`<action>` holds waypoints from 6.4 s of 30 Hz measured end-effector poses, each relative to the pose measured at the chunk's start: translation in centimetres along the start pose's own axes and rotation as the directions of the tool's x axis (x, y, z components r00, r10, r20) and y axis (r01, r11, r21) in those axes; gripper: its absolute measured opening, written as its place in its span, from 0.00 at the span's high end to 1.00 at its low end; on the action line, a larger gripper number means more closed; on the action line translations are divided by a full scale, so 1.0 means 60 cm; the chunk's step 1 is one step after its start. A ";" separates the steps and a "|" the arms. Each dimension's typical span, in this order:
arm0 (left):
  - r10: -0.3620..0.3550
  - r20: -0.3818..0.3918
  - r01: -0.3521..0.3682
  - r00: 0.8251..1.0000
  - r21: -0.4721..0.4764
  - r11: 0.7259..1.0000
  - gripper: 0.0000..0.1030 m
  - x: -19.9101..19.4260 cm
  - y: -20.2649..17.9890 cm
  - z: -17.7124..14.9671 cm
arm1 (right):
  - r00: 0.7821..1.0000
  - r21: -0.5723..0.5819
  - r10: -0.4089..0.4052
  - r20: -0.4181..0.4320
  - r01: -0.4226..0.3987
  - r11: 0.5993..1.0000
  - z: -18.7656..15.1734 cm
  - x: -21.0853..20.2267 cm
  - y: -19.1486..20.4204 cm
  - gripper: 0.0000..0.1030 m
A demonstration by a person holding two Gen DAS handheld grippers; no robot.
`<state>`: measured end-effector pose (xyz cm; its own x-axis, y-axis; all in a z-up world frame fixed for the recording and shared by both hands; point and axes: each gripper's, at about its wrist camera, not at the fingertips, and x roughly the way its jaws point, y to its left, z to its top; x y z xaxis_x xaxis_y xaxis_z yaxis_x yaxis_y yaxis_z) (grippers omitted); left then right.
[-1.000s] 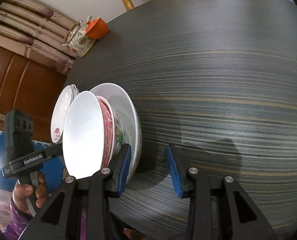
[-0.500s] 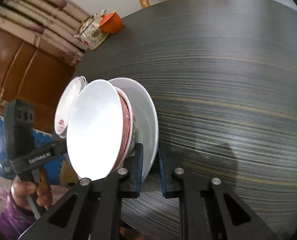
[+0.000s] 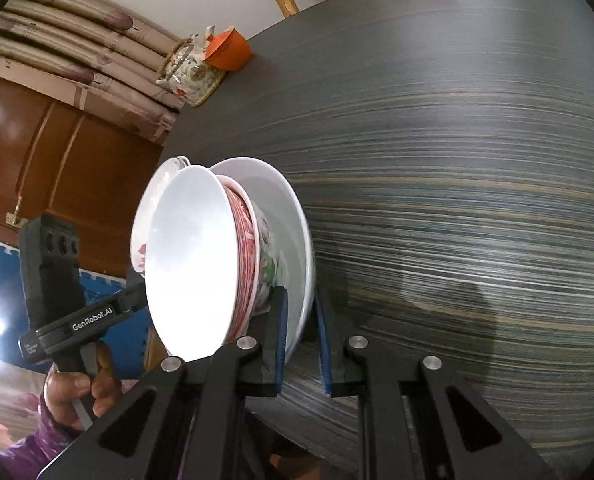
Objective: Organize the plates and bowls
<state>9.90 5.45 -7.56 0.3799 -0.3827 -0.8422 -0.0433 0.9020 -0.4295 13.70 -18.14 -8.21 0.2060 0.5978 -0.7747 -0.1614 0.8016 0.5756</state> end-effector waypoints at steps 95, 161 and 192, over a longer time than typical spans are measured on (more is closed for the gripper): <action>0.440 0.539 -0.578 0.718 0.112 0.808 0.51 -0.251 0.107 -0.080 | 0.767 -0.315 -0.032 0.640 0.301 0.900 -0.096 0.024 0.368 0.00; 0.374 0.574 -0.526 0.729 0.120 0.842 0.38 -0.267 0.097 -0.090 | 0.796 -0.313 -0.058 0.602 0.303 0.900 -0.153 0.018 0.376 0.00; 0.401 0.553 -0.539 0.731 0.107 0.835 0.38 -0.258 0.103 -0.084 | 0.811 -0.309 -0.069 0.581 0.299 0.903 -0.154 0.024 0.370 0.00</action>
<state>-0.94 15.95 1.19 0.7710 0.1922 -0.6071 -0.1422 0.9813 0.1301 1.50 0.47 1.07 0.7391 0.4331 -0.5158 -0.3828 0.9002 0.2073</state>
